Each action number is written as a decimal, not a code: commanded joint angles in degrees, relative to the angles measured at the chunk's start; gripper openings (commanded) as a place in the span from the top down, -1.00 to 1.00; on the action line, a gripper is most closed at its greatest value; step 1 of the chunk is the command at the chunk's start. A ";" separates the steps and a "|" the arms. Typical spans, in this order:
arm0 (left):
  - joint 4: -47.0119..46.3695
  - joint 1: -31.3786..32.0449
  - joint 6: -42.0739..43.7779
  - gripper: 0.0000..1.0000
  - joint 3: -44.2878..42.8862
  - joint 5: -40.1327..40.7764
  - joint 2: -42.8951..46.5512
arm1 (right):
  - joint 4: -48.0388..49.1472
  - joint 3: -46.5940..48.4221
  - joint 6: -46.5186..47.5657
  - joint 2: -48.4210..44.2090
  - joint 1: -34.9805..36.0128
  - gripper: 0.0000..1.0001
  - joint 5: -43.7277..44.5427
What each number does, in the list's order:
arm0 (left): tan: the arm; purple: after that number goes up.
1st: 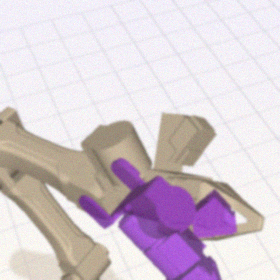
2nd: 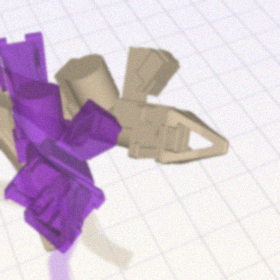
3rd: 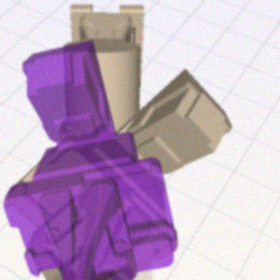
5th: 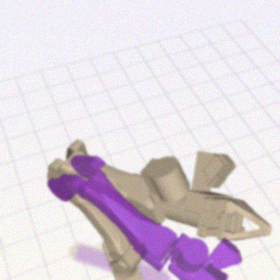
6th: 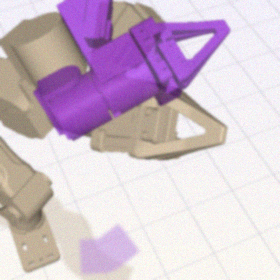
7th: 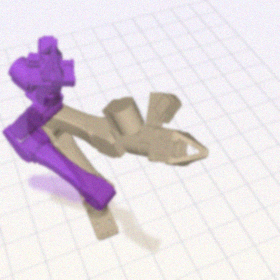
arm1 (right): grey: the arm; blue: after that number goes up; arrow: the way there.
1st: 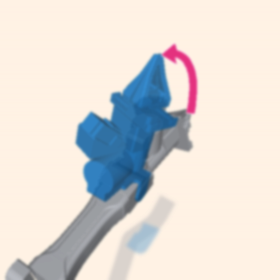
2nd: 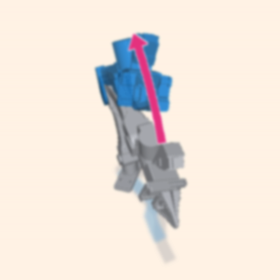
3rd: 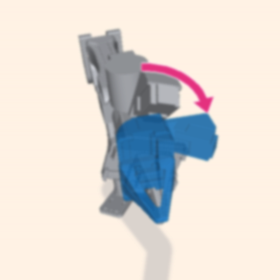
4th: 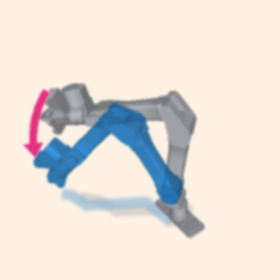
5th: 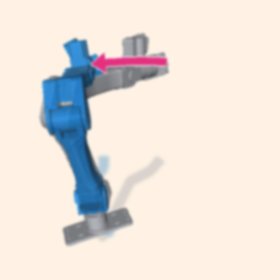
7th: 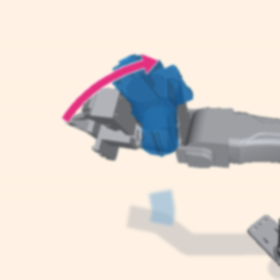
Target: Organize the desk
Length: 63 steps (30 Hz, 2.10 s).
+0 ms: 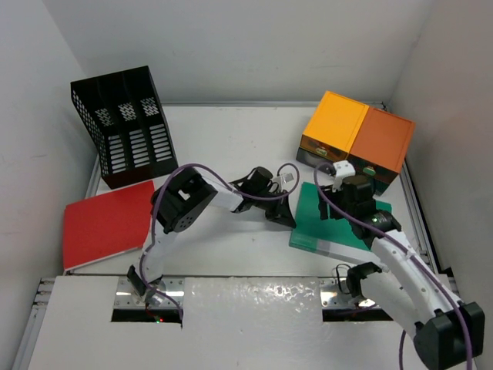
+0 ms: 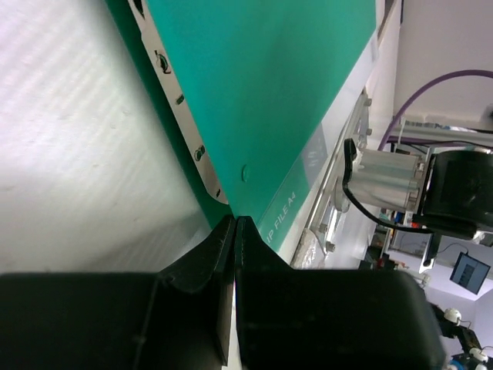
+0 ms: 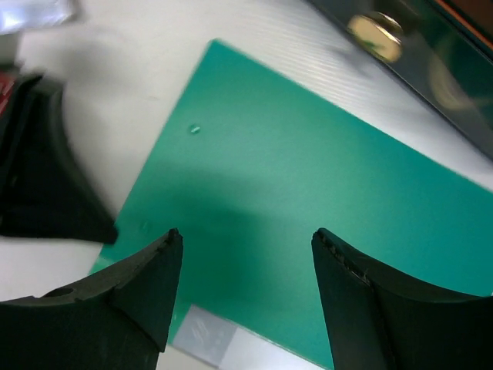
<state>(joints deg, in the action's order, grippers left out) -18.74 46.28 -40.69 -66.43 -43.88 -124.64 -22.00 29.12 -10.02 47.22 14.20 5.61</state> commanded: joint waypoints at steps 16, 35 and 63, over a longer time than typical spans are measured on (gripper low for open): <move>9.59 -11.65 12.91 1.00 -0.89 1.69 9.33 | 9.94 -2.75 22.93 5.78 36.42 -0.57 17.87; 11.89 -13.94 13.79 1.00 -1.94 -0.33 13.27 | 28.15 -6.89 28.92 29.59 55.06 -0.73 36.74; 15.76 -13.94 16.17 1.00 -1.15 -0.16 17.50 | 32.98 -4.43 24.79 49.19 50.67 0.26 61.63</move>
<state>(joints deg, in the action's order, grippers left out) -1.37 32.88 -25.30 -66.46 -42.96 -110.91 8.97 23.73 15.31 96.66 66.37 64.51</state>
